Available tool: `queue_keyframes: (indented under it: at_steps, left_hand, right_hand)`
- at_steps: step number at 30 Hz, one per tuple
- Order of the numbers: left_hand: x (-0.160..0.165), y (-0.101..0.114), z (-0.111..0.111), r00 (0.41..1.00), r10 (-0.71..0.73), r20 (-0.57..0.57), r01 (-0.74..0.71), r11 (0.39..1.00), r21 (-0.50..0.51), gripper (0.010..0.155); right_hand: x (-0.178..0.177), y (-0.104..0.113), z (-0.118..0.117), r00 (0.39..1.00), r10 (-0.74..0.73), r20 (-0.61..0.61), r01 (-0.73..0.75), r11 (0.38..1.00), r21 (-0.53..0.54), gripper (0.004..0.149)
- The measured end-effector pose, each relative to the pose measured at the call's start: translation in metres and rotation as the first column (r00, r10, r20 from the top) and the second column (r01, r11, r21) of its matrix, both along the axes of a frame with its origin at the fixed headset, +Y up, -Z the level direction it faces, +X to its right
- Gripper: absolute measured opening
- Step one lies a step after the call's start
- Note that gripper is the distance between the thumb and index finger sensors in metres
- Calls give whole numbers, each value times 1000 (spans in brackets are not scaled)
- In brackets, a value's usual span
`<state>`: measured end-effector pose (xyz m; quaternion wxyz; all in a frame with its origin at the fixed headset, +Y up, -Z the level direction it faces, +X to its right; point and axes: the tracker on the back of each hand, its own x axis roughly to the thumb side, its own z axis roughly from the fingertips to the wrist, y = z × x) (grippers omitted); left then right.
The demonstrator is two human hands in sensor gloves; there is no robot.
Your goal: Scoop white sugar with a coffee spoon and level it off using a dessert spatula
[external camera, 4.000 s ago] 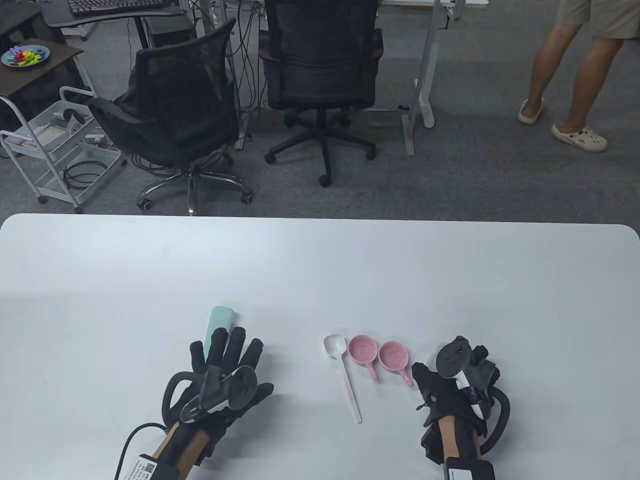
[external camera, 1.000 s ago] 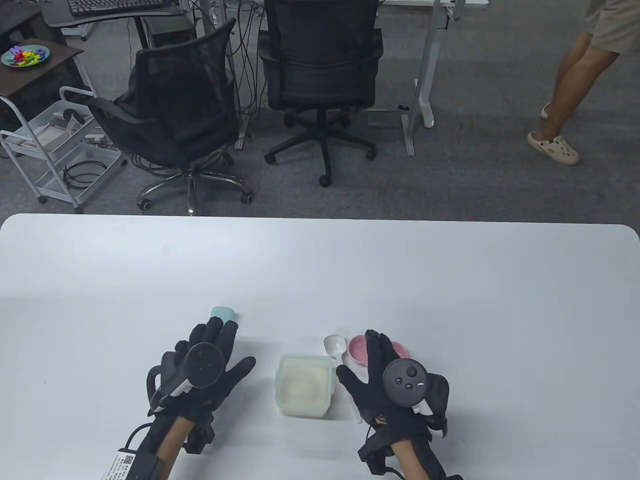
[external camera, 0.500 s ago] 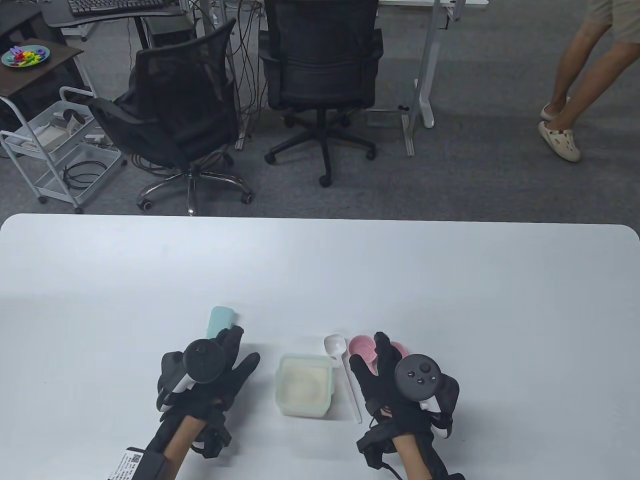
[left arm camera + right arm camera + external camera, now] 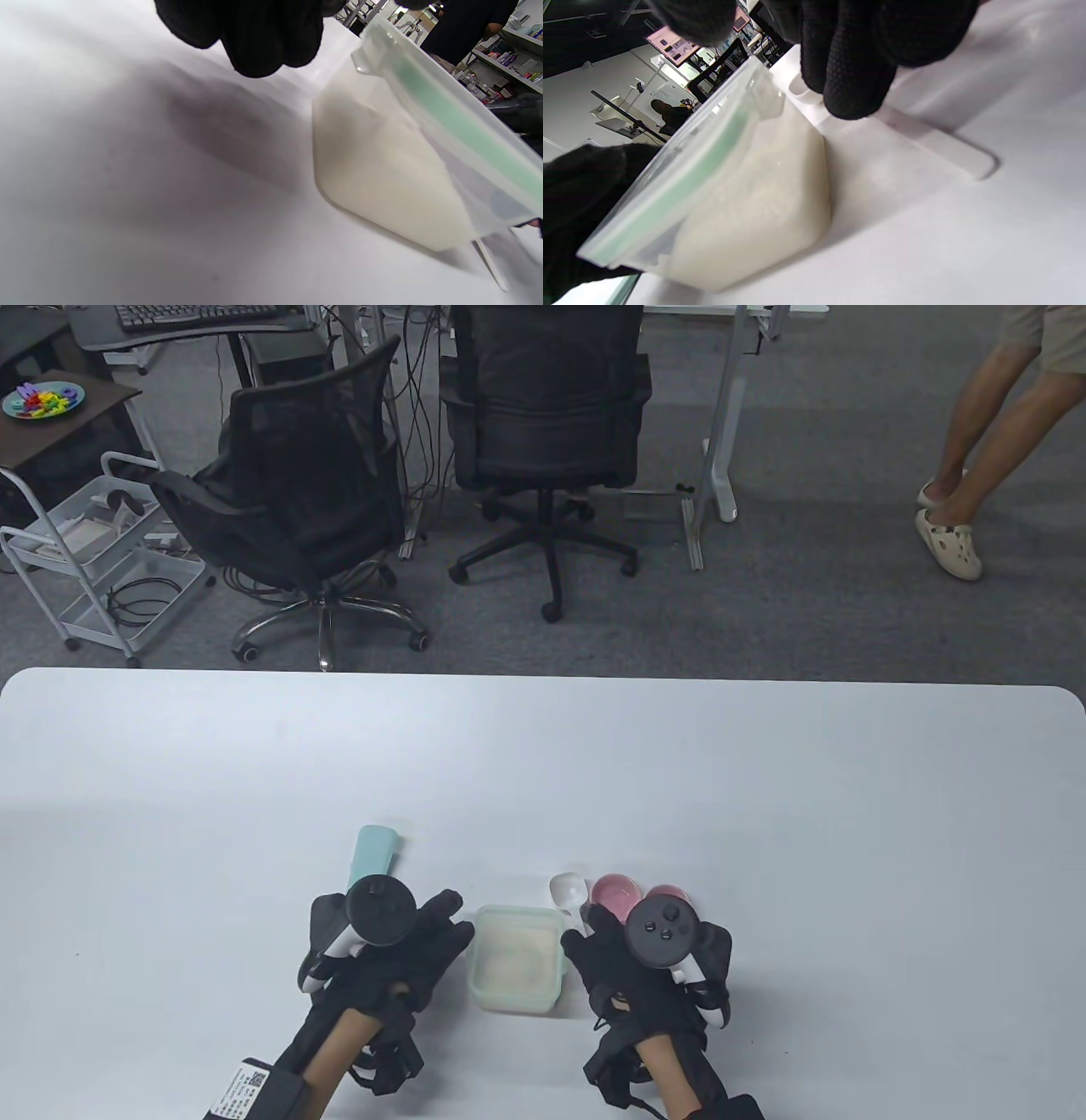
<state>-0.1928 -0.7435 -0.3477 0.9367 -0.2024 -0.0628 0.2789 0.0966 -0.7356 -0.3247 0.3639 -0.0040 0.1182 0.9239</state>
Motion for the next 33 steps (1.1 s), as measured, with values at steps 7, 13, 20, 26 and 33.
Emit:
queue_keyframes:
  at_steps: [7,13,20,26,33]
  left_hand:
    - [2,-7,-2,997,74,-3,-74,995,-60,59]
    - [4,-7,-1,990,140,-15,-141,987,-79,58]
    - [7,-4,2,994,107,-17,-108,992,-60,57]
    - [7,2,5,998,42,-49,-41,999,12,55]
    - [5,1,13,996,-63,-64,72,986,152,64]
  right_hand:
    - [-4,-10,-3,996,-84,-13,83,995,-53,60]
    - [-5,-13,-2,987,-157,26,159,985,-63,56]
    - [-6,-13,0,984,-162,73,166,985,-48,53]
    - [-4,-8,1,989,-117,88,117,993,-3,52]
    - [-11,9,11,987,152,42,-156,979,129,65]
